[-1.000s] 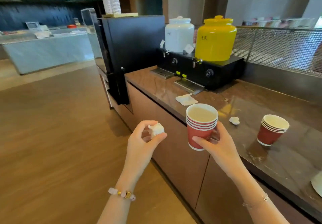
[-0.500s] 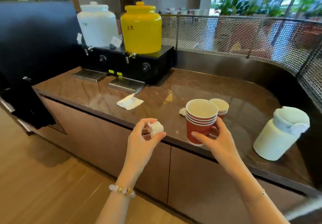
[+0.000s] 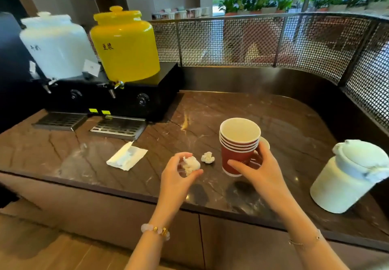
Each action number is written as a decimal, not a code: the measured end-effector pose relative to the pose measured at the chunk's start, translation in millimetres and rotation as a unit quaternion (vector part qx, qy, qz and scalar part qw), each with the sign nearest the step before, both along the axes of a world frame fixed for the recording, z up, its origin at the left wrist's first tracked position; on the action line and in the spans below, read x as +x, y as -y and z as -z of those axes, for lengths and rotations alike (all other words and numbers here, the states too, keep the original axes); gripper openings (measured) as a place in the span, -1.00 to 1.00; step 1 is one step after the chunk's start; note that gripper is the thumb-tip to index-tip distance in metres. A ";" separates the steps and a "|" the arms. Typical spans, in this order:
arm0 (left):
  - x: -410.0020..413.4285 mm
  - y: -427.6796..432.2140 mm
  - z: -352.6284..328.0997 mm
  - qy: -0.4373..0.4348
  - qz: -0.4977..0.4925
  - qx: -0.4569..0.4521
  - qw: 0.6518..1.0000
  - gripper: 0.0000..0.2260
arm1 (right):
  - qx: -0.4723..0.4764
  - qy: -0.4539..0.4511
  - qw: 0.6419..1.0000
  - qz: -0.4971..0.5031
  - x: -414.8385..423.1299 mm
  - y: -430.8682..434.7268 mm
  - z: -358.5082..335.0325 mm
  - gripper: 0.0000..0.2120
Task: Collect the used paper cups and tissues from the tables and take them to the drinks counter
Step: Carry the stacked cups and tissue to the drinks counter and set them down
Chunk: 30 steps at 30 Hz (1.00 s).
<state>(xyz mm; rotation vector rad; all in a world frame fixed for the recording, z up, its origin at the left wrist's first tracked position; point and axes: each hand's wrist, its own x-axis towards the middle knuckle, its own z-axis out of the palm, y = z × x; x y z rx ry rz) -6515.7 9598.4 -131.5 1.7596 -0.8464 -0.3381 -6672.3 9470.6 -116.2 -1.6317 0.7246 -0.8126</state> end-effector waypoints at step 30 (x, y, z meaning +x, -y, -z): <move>78.9 60.8 88.2 0.189 0.123 0.164 0.960 -0.38 | -0.003 -0.033 0.987 0.154 41.0 -15.1 13.2 -0.42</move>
